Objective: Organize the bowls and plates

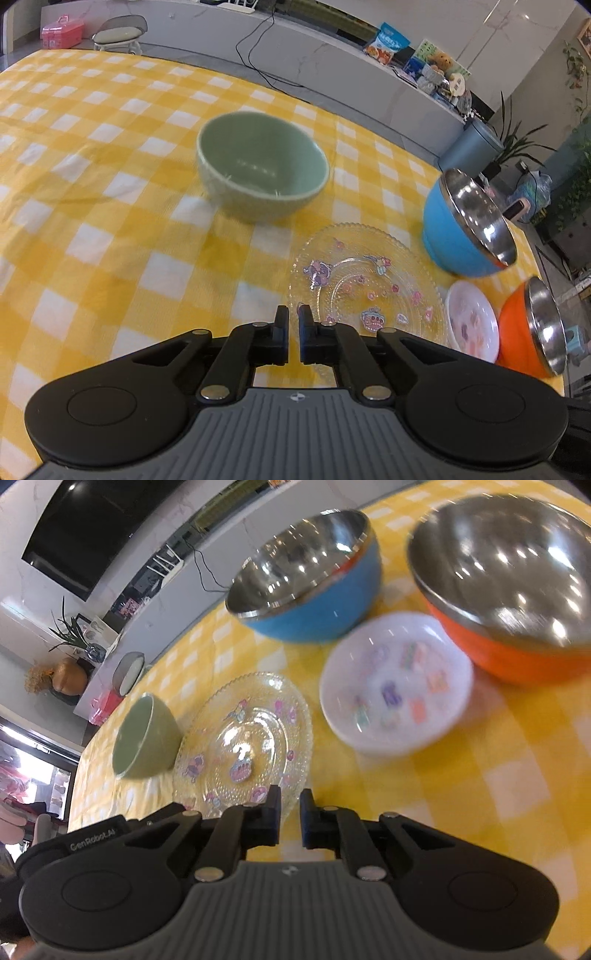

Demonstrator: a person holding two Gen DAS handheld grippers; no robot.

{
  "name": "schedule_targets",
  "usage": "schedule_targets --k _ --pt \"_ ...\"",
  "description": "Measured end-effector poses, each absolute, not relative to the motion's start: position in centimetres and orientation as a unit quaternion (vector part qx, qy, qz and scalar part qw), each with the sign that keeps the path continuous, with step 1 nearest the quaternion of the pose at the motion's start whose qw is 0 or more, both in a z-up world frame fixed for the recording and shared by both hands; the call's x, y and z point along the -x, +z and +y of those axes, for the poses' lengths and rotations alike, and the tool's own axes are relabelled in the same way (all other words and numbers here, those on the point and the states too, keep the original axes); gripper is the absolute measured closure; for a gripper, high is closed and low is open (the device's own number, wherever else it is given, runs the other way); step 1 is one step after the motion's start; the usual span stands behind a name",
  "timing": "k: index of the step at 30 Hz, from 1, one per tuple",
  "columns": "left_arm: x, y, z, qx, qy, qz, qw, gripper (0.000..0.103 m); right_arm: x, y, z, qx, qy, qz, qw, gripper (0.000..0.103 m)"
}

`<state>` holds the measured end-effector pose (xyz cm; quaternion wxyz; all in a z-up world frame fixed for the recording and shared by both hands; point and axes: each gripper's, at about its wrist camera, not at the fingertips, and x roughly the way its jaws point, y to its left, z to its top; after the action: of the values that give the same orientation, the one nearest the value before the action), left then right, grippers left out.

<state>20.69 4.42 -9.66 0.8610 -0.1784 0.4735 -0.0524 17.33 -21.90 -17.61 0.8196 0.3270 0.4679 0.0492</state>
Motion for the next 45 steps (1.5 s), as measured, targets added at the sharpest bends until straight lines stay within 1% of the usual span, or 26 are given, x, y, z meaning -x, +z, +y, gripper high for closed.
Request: schedule_targets --k 4,7,8,10,11,12,15,18,21,25,30,32,35,38,40,42,45 --pt "-19.3 -9.4 4.5 0.171 -0.061 0.477 0.860 0.099 -15.4 -17.2 -21.7 -0.314 0.052 0.480 0.818 0.094" --pt "-18.7 -9.3 4.5 0.161 -0.072 0.473 0.863 0.100 -14.9 -16.9 -21.3 -0.299 0.055 0.481 0.822 0.090" --pt "-18.6 -9.3 4.5 0.158 -0.076 0.470 0.865 0.096 -14.9 -16.8 -21.2 -0.291 0.056 0.480 0.825 0.088" --pt "-18.5 -9.3 4.6 0.155 -0.081 0.456 0.873 0.092 -15.0 -16.6 -21.1 -0.276 0.052 0.473 0.835 0.079" --pt "-18.5 -9.4 4.7 0.157 -0.083 0.448 0.876 0.084 -15.1 -16.5 -21.2 -0.271 0.053 0.468 0.840 0.071" --pt "-18.6 -9.5 4.9 0.162 -0.085 0.443 0.878 0.077 -15.3 -16.6 -21.4 -0.271 0.055 0.462 0.842 0.070" --pt "-19.2 -10.0 5.7 0.189 -0.083 0.439 0.874 0.073 -15.9 -17.0 -22.1 -0.292 0.055 0.456 0.839 0.070" --pt "-19.7 -10.2 5.9 0.197 -0.082 0.438 0.874 0.073 -16.3 -17.4 -22.7 -0.323 0.058 0.448 0.831 0.070" --pt "-19.9 -10.3 5.8 0.197 -0.087 0.436 0.874 0.072 -16.6 -17.6 -22.8 -0.334 0.057 0.441 0.831 0.070" --pt "-20.3 -10.9 5.6 0.198 -0.088 0.442 0.871 0.072 -16.6 -17.6 -22.7 -0.331 0.053 0.437 0.835 0.073" --pt "-20.5 -11.0 5.1 0.188 -0.094 0.439 0.874 0.072 -16.2 -17.5 -22.4 -0.322 0.042 0.432 0.842 0.080" --pt "-20.6 -11.0 5.0 0.186 -0.098 0.438 0.874 0.072 -16.2 -17.6 -22.3 -0.318 0.035 0.431 0.844 0.086" --pt "-20.8 -11.1 4.8 0.182 -0.101 0.439 0.874 0.080 -16.1 -17.6 -22.3 -0.319 0.030 0.430 0.844 0.089" --pt "-20.8 -11.1 4.9 0.180 -0.099 0.438 0.875 0.083 -16.0 -17.7 -22.4 -0.320 0.026 0.429 0.844 0.093" --pt "-20.9 -11.2 5.0 0.186 -0.100 0.438 0.874 0.083 -15.7 -17.8 -22.6 -0.327 0.022 0.428 0.842 0.093" --pt "-21.0 -11.2 5.2 0.191 -0.098 0.437 0.873 0.083 -15.4 -17.7 -22.6 -0.328 0.017 0.423 0.844 0.090" --pt "-21.1 -11.3 5.2 0.190 -0.098 0.435 0.875 0.083 -15.0 -17.6 -22.5 -0.321 0.009 0.415 0.851 0.089"
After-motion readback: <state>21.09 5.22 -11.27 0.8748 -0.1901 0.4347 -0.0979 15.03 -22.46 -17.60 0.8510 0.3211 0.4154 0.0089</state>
